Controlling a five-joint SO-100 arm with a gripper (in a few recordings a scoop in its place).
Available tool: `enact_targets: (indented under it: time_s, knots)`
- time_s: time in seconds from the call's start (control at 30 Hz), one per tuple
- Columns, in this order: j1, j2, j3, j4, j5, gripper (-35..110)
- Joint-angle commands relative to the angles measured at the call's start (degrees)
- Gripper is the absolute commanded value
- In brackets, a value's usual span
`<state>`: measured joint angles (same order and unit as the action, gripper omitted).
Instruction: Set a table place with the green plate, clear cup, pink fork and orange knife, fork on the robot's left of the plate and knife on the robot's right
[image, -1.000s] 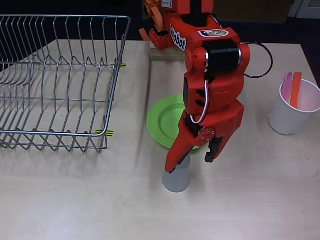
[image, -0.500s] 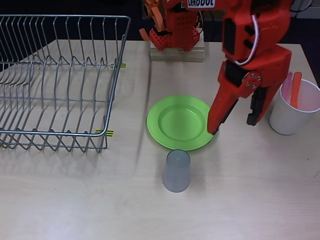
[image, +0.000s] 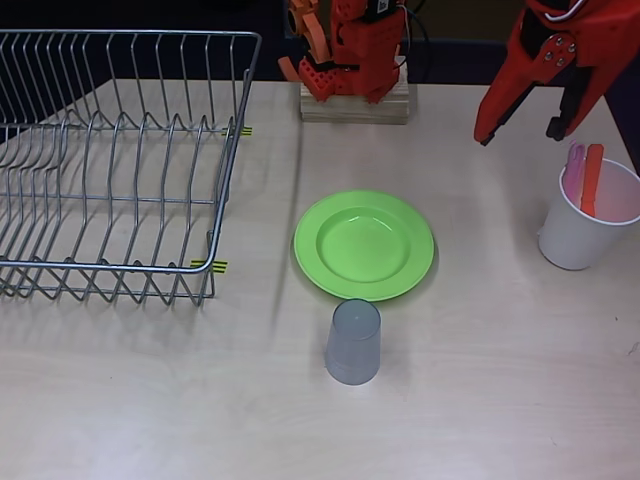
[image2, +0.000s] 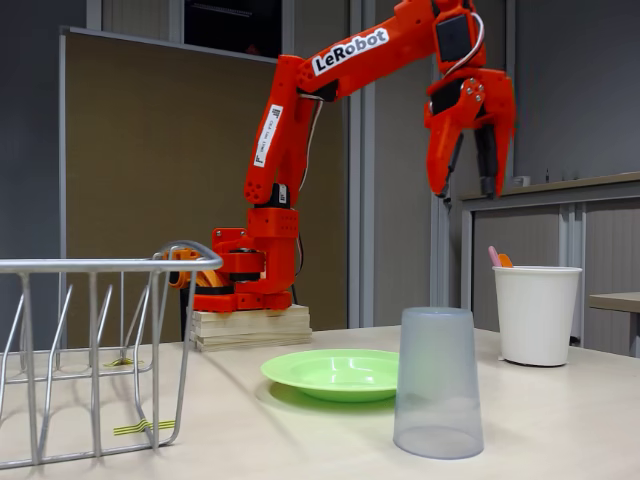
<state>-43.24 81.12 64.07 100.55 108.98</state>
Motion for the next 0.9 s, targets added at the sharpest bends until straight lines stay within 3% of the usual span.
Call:
enact_targets:
  time_s: [0.0,0.07,0.17,0.23,0.57,0.73,0.87]
  knots:
    - [-3.3,8.5,6.2,-1.2,-39.6,34]
    - [-4.2,10.4,8.5,-2.4,-47.8,33]
    - [-6.8,13.7,14.2,-12.4,-67.1,33]
    - [-8.0,16.7,19.3,-18.8,-74.1,43]
    - [-11.3,22.3,28.9,-24.6,-77.0,29]
    - [-14.1,22.6,31.2,-24.3,-73.0,26]
    - [-16.3,22.2,31.6,-24.9,-95.9,26]
